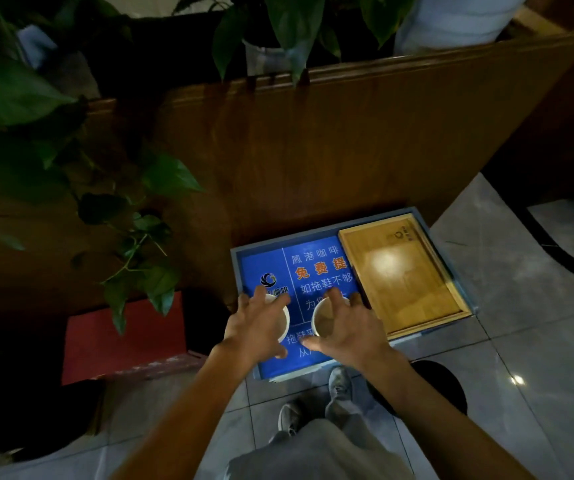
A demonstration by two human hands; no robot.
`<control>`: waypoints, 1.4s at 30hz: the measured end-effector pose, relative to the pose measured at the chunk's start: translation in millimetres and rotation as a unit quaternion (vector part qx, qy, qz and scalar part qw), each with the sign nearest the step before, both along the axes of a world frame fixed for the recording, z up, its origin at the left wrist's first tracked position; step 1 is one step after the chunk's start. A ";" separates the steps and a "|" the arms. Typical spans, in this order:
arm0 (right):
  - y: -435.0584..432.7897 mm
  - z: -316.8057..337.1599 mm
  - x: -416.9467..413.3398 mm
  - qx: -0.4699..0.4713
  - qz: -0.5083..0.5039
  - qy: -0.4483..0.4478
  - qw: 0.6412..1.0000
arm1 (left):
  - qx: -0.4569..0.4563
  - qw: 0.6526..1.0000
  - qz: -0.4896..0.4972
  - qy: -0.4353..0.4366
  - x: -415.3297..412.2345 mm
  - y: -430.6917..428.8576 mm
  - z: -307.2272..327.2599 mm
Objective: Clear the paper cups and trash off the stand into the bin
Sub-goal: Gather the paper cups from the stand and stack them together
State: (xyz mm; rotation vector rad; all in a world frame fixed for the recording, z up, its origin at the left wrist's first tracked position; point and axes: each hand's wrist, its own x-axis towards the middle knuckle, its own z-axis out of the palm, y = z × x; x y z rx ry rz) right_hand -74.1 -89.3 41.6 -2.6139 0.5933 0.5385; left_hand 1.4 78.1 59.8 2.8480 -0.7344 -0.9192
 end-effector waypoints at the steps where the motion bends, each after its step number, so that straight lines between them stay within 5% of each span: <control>1: 2.8 0.2 -0.8 -0.008 -0.002 0.006 1.000 | -0.005 1.000 0.004 -0.001 -0.7 2.1 -0.5; 12: -21.9 17.3 6.5 -0.014 0.252 0.029 0.967 | -0.011 0.999 -0.019 -0.027 -9.0 5.5 1.9; 21: -46.0 35.0 80.9 -0.006 0.210 -0.018 0.978 | -0.063 0.990 0.089 -0.088 41.2 -3.1 8.0; 28: -48.8 38.4 164.2 -0.015 0.200 -0.053 0.978 | -0.001 0.984 0.156 -0.088 104.8 -23.3 11.7; 42: -34.4 17.4 225.0 -0.026 0.238 -0.006 0.971 | 0.060 0.986 0.153 -0.036 155.4 -37.1 4.9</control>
